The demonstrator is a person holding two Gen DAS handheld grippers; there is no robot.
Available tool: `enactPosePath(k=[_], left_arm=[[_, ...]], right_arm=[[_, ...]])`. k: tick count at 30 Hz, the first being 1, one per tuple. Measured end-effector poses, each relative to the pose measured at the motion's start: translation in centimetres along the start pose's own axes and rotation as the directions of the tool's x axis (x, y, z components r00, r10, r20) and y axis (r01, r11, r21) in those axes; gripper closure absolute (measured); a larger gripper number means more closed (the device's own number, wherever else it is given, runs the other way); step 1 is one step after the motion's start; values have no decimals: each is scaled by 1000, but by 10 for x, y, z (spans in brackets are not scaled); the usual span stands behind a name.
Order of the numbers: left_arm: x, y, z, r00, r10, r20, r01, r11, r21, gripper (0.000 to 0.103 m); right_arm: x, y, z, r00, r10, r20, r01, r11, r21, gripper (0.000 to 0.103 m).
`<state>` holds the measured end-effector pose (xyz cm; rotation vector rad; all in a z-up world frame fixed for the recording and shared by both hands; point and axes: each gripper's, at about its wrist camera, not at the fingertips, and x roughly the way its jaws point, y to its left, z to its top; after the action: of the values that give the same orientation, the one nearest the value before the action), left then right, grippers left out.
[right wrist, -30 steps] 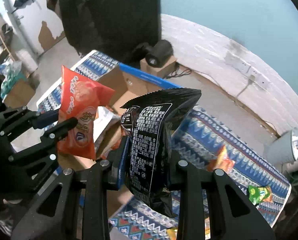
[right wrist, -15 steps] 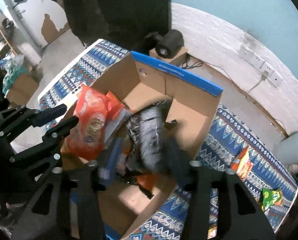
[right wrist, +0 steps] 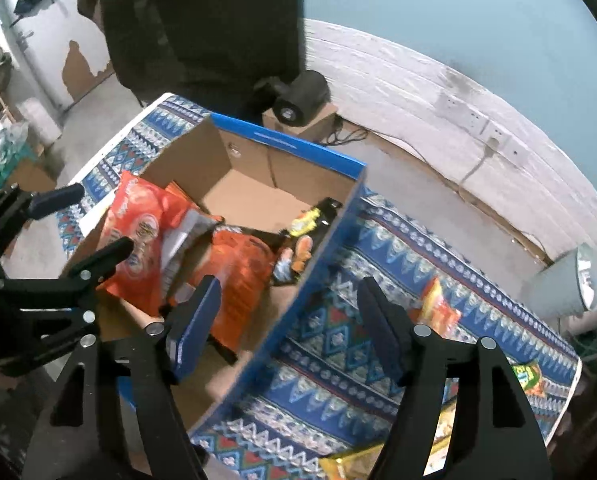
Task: Organize snacks
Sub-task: 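Open both tools to drop the red and black bags into the box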
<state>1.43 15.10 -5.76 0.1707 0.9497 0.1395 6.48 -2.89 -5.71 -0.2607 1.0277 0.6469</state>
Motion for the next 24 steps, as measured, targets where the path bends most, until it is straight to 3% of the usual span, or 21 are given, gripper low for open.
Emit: enactPosePath(k=[24], left_arm=[[-17,-113,17,994,-112,-5,111,974,198,22]], right_arm=[[-40,-94,-72,995,-100,-16,101,992,78,26]])
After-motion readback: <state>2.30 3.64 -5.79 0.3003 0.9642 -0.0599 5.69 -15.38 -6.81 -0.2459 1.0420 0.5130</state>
